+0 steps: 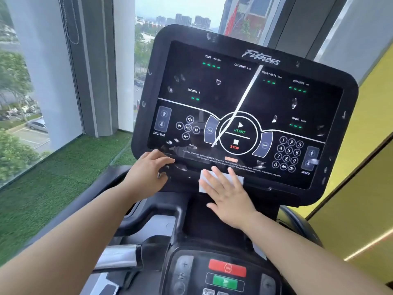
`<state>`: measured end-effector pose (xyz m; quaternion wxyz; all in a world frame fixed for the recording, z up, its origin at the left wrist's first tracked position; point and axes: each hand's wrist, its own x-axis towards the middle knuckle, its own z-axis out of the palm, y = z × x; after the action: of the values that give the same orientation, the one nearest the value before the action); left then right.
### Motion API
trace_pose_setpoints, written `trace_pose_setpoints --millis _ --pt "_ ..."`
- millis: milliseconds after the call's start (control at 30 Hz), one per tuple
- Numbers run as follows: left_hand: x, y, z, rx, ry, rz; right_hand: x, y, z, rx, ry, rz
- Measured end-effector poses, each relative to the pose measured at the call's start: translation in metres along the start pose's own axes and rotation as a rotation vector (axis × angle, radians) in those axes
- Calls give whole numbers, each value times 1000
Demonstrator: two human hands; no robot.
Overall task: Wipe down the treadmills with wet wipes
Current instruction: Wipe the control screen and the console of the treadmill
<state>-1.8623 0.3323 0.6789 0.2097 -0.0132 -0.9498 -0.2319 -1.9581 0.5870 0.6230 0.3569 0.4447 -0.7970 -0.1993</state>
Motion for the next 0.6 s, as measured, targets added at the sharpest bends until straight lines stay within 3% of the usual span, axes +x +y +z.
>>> trace_pose_setpoints --millis 133,400,600 --pt "0 1 -2 5 -8 7 33 -19 -10 25 -33 -10" --pt "1 -3 -2 -32 -29 15 -11 11 0 38 -31 -27" --pt "2 -7 -1 -37 -13 29 34 -24 -7 67 -53 20"
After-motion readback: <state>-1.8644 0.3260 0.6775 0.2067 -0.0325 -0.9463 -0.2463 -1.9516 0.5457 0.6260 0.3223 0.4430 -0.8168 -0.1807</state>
